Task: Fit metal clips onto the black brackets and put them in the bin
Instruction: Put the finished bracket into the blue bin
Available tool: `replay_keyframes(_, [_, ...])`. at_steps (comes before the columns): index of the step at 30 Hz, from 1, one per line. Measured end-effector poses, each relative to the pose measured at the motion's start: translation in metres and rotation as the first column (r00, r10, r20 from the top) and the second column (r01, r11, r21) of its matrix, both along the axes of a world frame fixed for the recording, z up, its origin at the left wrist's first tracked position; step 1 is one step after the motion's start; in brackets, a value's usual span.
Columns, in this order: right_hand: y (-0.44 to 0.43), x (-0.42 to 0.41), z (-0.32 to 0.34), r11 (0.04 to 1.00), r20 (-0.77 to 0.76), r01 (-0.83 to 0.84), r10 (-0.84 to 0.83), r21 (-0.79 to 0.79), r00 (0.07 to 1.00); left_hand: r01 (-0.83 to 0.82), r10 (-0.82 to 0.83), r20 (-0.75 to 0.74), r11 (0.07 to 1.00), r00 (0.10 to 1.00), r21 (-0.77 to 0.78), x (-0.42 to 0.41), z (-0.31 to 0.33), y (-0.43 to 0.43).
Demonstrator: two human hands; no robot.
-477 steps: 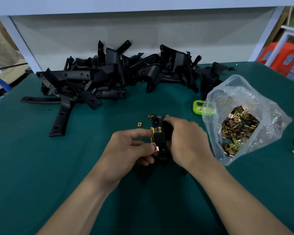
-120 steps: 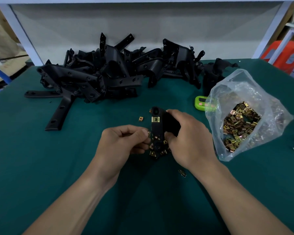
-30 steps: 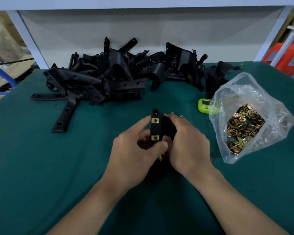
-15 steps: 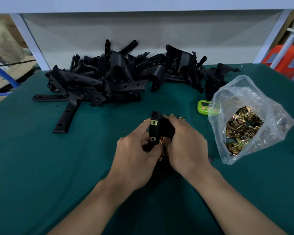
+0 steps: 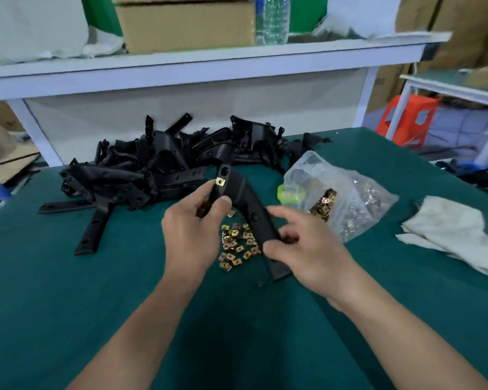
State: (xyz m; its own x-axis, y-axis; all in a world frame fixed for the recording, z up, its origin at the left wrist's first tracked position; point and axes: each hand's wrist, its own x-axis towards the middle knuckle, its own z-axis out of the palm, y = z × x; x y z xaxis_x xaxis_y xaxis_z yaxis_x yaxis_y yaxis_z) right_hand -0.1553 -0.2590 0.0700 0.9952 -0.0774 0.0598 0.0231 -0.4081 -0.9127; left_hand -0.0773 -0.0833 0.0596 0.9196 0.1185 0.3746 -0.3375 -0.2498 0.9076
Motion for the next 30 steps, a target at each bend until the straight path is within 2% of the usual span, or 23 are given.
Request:
replay_keyframes(3, [-0.038, -0.033, 0.009, 0.986, 0.015, 0.071, -0.074, 0.148, 0.997, 0.168, -0.172, 0.046, 0.982, 0.984, 0.083, -0.009, 0.024, -0.045])
replay_keyframes(5, [-0.066, -0.058, 0.013, 0.956, 0.021, 0.19, -0.2, 0.223, 0.98, 0.303, -0.318, 0.076, 0.939, 0.945, 0.16, -0.023, 0.045, -0.088])
replay_keyframes(8, [-0.11, -0.099, 0.013, 0.829, -0.015, 0.395, -0.425, 0.395, 0.905, 0.45, -0.464, 0.045, 0.875, 0.885, 0.177, -0.045, 0.067, -0.161])
replay_keyframes(9, [-0.124, -0.112, 0.013, 0.785, -0.022, 0.455, -0.493, 0.421, 0.87, 0.503, -0.504, -0.01, 0.859, 0.864, 0.096, -0.054, 0.069, -0.187])
replay_keyframes(11, [-0.146, -0.141, 0.011, 0.671, -0.053, 0.58, -0.632, 0.461, 0.773, 0.575, -0.6, -0.197, 0.799, 0.775, -0.175, -0.073, 0.062, -0.24])
replay_keyframes(13, [-0.162, -0.169, 0.008, 0.508, -0.134, 0.673, -0.737, 0.537, 0.663, 0.546, -0.65, -0.388, 0.759, 0.653, -0.354, -0.094, 0.047, -0.287])
replay_keyframes(16, [-0.182, -0.205, -0.001, 0.302, -0.264, 0.749, -0.805, 0.59, 0.532, 0.529, -0.684, -0.556, 0.724, 0.472, -0.443, -0.124, 0.024, -0.341])
replay_keyframes(19, [-0.226, -0.212, 0.002, 0.106, -0.398, 0.785, -0.816, 0.61, 0.419, 0.538, -0.73, -0.628, 0.655, 0.269, -0.531, -0.141, 0.03, -0.384])
replay_keyframes(21, [-0.276, -0.194, 0.028, -0.012, -0.442, 0.712, -0.791, 0.702, 0.423, 0.528, -0.786, -0.6, 0.576, 0.149, -0.624, -0.144, 0.05, -0.41])
replay_keyframes(22, [-0.303, -0.182, 0.045, -0.023, -0.428, 0.677, -0.79, 0.736, 0.439, 0.528, -0.793, -0.594, 0.565, 0.136, -0.634, -0.142, 0.059, -0.421])
replay_keyframes(24, [-0.338, -0.162, 0.067, 0.067, -0.432, 0.721, -0.762, 0.69, 0.483, 0.553, -0.77, -0.619, 0.588, 0.157, -0.591, -0.139, 0.073, -0.434])
replay_keyframes(26, [-0.343, -0.144, 0.063, 0.236, -0.469, 0.781, -0.687, 0.579, 0.555, 0.634, -0.743, -0.632, 0.601, 0.22, -0.486, -0.133, 0.08, -0.433])
replay_keyframes(28, [-0.32, -0.122, 0.05, 0.454, -0.424, 0.777, -0.658, 0.437, 0.623, 0.716, -0.736, -0.598, 0.6, 0.317, -0.358, -0.124, 0.085, -0.421])
replay_keyframes(30, [-0.291, -0.098, 0.042, 0.58, -0.353, 0.748, -0.66, 0.323, 0.664, 0.73, -0.736, -0.531, 0.621, 0.42, -0.285, -0.109, 0.088, -0.405])
